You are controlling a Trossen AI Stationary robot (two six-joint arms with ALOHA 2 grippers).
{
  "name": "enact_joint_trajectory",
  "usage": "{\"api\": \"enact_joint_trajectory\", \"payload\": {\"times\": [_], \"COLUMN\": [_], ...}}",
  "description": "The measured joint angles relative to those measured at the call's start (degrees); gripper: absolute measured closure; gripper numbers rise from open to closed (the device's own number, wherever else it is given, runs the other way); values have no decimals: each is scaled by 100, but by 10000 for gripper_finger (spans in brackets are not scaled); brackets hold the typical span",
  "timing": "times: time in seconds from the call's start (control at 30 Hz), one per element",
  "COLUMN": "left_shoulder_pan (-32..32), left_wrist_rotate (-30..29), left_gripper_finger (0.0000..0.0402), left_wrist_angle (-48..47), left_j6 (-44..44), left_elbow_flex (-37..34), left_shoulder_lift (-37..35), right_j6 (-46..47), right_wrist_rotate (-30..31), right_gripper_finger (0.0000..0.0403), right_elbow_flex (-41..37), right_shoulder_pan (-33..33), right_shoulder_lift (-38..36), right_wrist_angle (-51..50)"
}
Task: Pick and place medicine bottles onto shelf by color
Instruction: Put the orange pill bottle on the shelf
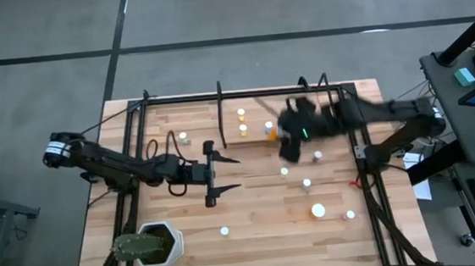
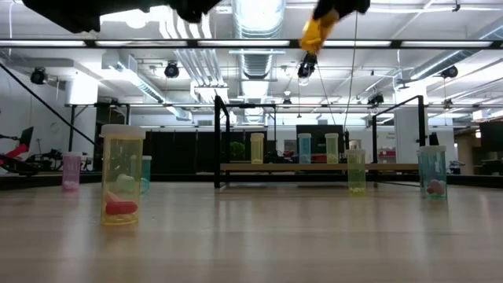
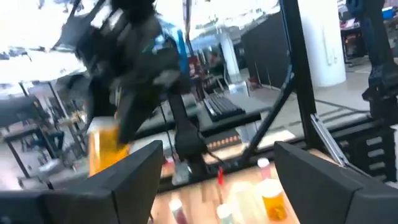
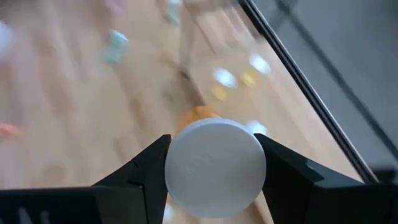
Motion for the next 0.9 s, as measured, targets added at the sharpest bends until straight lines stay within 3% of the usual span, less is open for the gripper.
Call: {"api": "enact_joint_trajectory", "payload": {"times": [0.23, 0.4, 0.6, 0.9], "left_shoulder_pan": [104, 192, 208, 234], "left_wrist_rotate": [-22, -119, -429, -459], "left_gripper_finger": [114, 114, 114, 114], "left_wrist_angle": [-88, -103, -136, -116], "left_j6": [58, 94, 474, 606], "left_elbow_flex": [-38, -40, -44, -44], "left_shoulder_lift": [-377, -468, -545, -595], "right_j6": [-1070, -1770, -2215, -2349], "right_wrist_rotate": [-1291, -1532, -1606, -1867], "right_gripper_finger": [213, 213, 213, 213], "right_elbow_flex": [65, -341, -1136, -2491], "right_shoulder_pan": [-2448, -3341, -3496, -3176], "right_shoulder_lift": [289, 492, 374, -276], "right_wrist_angle": [-759, -1000, -758, 574]}}
